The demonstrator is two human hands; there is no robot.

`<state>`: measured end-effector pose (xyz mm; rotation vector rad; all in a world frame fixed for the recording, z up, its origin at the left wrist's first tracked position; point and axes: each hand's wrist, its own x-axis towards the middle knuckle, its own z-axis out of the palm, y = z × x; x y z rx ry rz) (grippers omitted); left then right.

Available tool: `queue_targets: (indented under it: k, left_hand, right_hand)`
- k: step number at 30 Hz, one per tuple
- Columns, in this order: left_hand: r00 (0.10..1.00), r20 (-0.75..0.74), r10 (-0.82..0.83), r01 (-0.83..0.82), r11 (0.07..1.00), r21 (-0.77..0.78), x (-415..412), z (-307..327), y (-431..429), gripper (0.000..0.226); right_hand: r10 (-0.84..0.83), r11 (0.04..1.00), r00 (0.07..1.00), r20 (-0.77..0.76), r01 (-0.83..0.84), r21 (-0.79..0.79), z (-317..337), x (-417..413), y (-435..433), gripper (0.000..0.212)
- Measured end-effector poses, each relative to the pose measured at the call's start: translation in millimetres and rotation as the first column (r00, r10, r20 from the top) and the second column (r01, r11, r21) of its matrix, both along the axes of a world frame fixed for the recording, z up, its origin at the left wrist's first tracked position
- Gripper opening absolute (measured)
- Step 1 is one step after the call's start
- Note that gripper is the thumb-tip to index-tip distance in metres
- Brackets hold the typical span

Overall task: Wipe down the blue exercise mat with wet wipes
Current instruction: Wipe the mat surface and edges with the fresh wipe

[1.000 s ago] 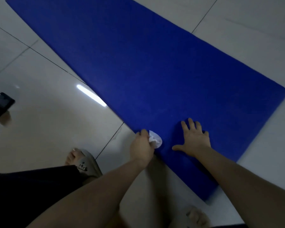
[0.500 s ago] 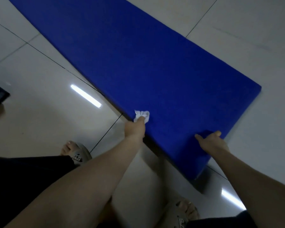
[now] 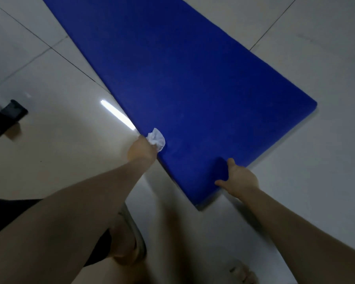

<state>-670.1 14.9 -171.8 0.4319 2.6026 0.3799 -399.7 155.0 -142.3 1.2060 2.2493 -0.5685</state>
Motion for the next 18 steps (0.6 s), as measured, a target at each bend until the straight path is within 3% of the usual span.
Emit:
queue_targets:
  k: [3,7,9,11,12,14,18]
  left_hand:
    - [0.962,-0.181,-0.205,0.211,0.977,0.012,8,5,4,0.03]
    - [0.733,-0.209,-0.648,0.614,0.761,-0.208,6,12,5,0.034]
    - [0.69,-0.192,-0.698,0.679,0.716,-0.163,13,18,8,0.046]
    - [0.685,-0.2,-0.7,0.693,0.712,-0.116,24,21,13,0.038]
    - [0.726,-0.183,-0.663,0.658,0.747,-0.094,26,22,17,0.029]
    - [0.812,-0.108,-0.573,0.571,0.819,-0.048,21,23,24,0.037]
    - [0.698,-0.073,-0.712,0.712,0.701,-0.033,16,22,25,0.03]
  right_hand:
    - [0.02,1.0,0.999,0.041,-0.019,-0.019,1,-10,9,0.093]
    - [0.032,0.998,0.995,0.095,-0.027,-0.056,-4,-20,18,0.112]
    - [0.042,0.996,0.991,0.125,-0.032,-0.084,-6,-24,23,0.118]
    - [0.047,0.992,0.986,0.161,-0.027,-0.122,-4,-32,27,0.123]
    - [0.046,0.991,0.983,0.177,-0.022,-0.133,-4,-36,28,0.124]
    - [0.048,0.99,0.979,0.197,-0.022,-0.136,-4,-40,31,0.121]
    - [0.062,0.988,0.973,0.222,-0.028,-0.153,-5,-44,35,0.099]
